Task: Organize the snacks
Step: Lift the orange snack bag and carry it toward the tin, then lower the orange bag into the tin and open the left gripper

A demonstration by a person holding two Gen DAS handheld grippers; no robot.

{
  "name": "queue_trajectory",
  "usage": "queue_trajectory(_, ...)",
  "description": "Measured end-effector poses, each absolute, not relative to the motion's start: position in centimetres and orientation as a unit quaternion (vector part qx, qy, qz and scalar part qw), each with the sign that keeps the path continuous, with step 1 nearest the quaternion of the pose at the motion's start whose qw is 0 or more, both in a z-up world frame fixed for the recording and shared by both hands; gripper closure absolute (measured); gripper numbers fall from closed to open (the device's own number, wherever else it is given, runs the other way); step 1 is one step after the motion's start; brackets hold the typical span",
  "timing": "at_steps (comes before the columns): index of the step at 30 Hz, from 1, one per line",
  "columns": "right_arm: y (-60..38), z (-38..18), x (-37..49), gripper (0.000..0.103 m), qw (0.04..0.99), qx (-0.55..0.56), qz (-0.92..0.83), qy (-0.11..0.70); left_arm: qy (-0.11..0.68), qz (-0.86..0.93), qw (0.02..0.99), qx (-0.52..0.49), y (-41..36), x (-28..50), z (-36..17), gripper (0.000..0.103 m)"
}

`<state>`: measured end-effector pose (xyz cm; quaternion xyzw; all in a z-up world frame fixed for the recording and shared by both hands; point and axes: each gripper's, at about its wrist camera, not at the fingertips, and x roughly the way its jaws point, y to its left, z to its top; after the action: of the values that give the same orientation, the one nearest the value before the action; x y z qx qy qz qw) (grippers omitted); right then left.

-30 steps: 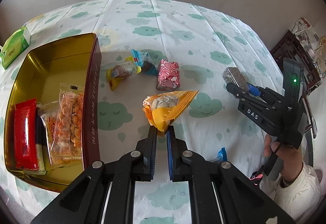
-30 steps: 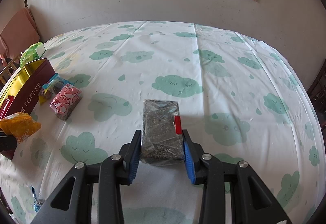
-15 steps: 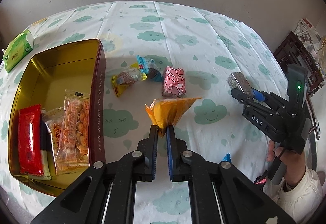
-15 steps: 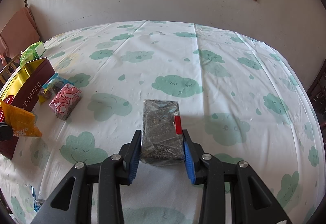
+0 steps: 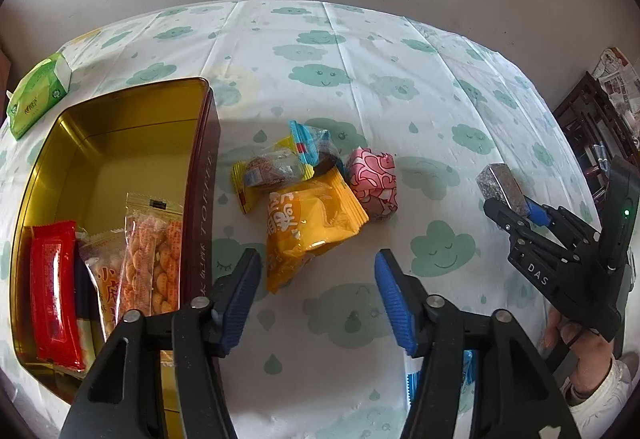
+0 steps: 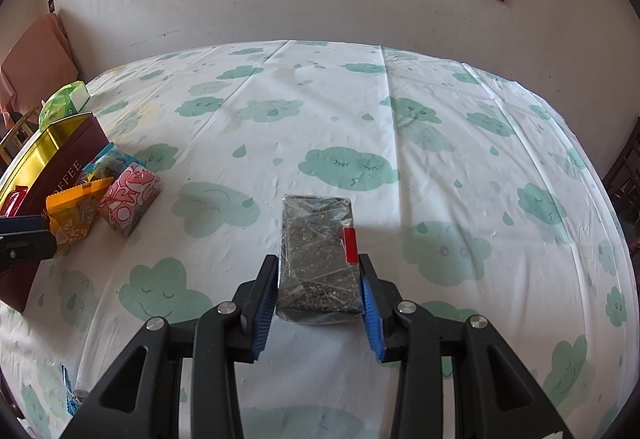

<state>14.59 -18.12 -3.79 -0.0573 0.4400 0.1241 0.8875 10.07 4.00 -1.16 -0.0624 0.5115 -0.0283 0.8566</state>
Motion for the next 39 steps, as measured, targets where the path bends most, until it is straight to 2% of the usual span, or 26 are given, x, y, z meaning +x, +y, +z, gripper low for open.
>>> queue_trajectory(6,-18.1,-3.8,14.6,0.063,0.887,-0.058,0.125,0.44,0.514,-0.012,0.857,-0.046,3.7,11.8,-2.2,0.039)
queue_trajectory(8,-18.1,-3.8,14.6,0.062,0.887,-0.058,0.127,0.44,0.516,-0.009,0.856,-0.038,3.6,12.3,-2.6,0.042)
queue_trajectory(10,-18.0,-3.8,14.6,0.061,0.887,-0.059,0.127,0.44,0.521,-0.001,0.853,-0.031,3.5,12.8,-2.9,0.062)
queue_trajectory(13,-18.0,-3.9,14.6,0.06,0.887,-0.059,0.128,0.44,0.52,0.01,0.854,-0.016,3.5,13.1,-2.8,0.072)
queue_trajectory(22,-17.9,-3.9,14.5,0.06,0.887,-0.061,0.128,0.44,0.519,0.005,0.855,-0.015,3.4,12.5,-2.0,0.076)
queue_trajectory(39,-17.9,-3.9,14.5,0.06,0.887,-0.061,0.128,0.44,0.488,0.0,0.872,-0.024,5.7,11.3,3.1,0.077)
